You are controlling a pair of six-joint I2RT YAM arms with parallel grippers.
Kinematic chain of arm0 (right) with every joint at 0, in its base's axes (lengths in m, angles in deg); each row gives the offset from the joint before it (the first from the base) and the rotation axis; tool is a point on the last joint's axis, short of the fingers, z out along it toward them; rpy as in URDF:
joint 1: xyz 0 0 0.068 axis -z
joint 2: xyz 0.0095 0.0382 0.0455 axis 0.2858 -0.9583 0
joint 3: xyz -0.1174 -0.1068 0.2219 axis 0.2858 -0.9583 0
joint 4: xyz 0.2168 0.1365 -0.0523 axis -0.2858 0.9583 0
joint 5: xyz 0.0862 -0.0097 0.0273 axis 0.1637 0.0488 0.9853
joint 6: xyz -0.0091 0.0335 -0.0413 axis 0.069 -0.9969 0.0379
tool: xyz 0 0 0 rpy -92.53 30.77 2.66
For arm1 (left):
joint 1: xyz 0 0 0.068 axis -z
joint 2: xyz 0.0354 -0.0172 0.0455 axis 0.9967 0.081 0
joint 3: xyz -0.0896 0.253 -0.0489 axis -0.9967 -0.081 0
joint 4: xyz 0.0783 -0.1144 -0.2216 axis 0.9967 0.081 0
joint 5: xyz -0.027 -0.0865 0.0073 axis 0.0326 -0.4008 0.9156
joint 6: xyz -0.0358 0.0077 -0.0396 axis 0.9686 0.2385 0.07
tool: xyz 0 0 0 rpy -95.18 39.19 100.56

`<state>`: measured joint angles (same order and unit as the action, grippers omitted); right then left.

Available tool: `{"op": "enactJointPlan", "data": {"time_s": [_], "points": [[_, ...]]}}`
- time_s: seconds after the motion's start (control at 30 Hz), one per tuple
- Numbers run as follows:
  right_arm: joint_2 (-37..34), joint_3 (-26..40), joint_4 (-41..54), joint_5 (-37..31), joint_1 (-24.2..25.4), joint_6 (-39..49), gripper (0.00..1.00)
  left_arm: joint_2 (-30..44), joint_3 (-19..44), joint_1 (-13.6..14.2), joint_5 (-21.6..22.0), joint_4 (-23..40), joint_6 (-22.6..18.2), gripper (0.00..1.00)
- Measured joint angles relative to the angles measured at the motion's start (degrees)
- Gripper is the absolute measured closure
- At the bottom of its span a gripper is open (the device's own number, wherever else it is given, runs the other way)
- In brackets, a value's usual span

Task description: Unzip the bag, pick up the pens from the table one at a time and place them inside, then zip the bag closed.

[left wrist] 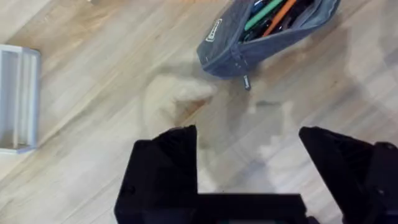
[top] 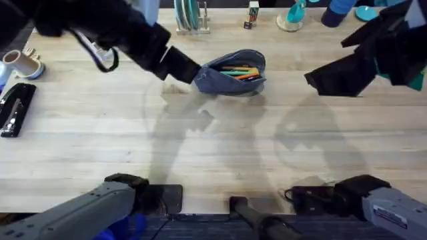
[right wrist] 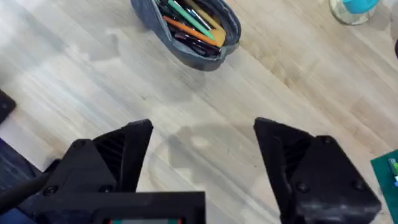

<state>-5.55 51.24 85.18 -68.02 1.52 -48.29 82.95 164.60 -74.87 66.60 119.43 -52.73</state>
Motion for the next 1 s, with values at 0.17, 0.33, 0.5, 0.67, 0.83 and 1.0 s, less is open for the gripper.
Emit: {"op": "enactJointPlan", "data": {"time_s": [0.17, 0.33, 0.5, 0.67, 0.83, 1.0], "points": [[0.0, 0.0, 0.0, 0.0, 0.0, 0.0, 0.004, -1.62, -2.58, -6.1, -6.61, -0.62, -3.5, 0.005], [0.0, 0.0, 0.0, 0.0, 0.0, 0.0, 0.004, -2.27, -4.09, -13.12, -14.17, -1.25, -7.28, 0.003], [0.0, 0.0, 0.0, 0.0, 0.0, 0.0, 0.004, -2.27, -5.35, -18.0, -19.46, -2.08, -10.39, 0.004], [0.0, 0.0, 0.0, 0.0, 0.0, 0.0, 0.004, -2.27, -7.75, -19.73, -21.44, -4.52, -11.73, 0.006], [0.0, 0.0, -0.01, 0.0, 0.0, 0.0, 0.004, -2.27, -10.5, -19.75, -23.59, -5.86, -15.98, 0.005], [0.0, 0.0, 0.0, 0.0, 0.0, 0.0, 0.004, -2.27, -12.55, -19.75, -26.31, -5.89, -22.41, 0.005]]}}
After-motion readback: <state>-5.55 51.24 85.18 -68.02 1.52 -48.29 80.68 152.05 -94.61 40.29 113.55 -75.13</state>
